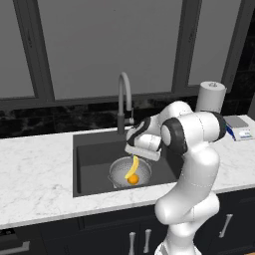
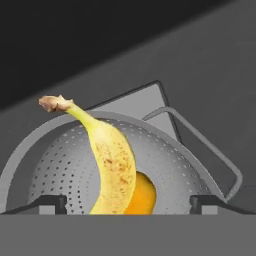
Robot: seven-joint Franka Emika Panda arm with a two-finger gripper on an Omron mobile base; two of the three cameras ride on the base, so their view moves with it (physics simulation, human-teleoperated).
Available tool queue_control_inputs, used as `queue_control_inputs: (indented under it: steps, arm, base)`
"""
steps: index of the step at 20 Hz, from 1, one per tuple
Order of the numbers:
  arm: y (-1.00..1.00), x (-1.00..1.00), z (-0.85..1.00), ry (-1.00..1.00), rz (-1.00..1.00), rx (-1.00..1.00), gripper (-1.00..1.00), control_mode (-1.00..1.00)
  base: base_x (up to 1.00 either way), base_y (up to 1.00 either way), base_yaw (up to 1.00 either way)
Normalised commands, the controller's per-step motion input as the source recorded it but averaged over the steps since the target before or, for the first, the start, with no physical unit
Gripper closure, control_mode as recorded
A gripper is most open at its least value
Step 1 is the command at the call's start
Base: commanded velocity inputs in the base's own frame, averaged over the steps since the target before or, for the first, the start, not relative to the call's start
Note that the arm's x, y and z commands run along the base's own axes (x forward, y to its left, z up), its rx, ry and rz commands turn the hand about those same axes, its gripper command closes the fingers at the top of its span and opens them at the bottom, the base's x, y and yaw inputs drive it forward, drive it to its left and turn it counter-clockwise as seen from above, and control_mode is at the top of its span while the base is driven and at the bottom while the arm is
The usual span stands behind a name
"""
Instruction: Put the colander in the sink, put the banana, orange in the colander, and turn on the sink faucet and pour water over the colander.
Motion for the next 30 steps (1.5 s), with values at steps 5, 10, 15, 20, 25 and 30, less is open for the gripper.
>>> queue_control_inputs:
  steps: [5, 10, 15, 20, 25, 30]
  arm:
    - [-0.25, -0.43, 0.50, 0.00, 0.00, 0.00, -1.00, -1.00]
    - [-0.26, -0.50, 0.42, 0.00, 0.04, -0.01, -1.00, -1.00]
    - [-0.16, -0.39, 0.53, 0.00, 0.14, -0.10, -1.00, -1.00]
    - [-0.17, -0.33, 0.55, -0.06, 0.27, -0.18, -1.00, -1.00]
    - [-0.21, -0.31, 0.49, -0.17, 0.34, -0.25, -1.00, -1.00]
    - [-0.20, -0.24, 0.49, -0.14, 0.29, -0.14, -1.00, -1.00]
  base:
    - [0.00, 0.00, 0.00]
    - [0.00, 0.00, 0.00]
    - [0.00, 0.00, 0.00]
    - [0.00, 0.00, 0.00]
    - [0.00, 0.00, 0.00]
    - [0.00, 0.00, 0.00]
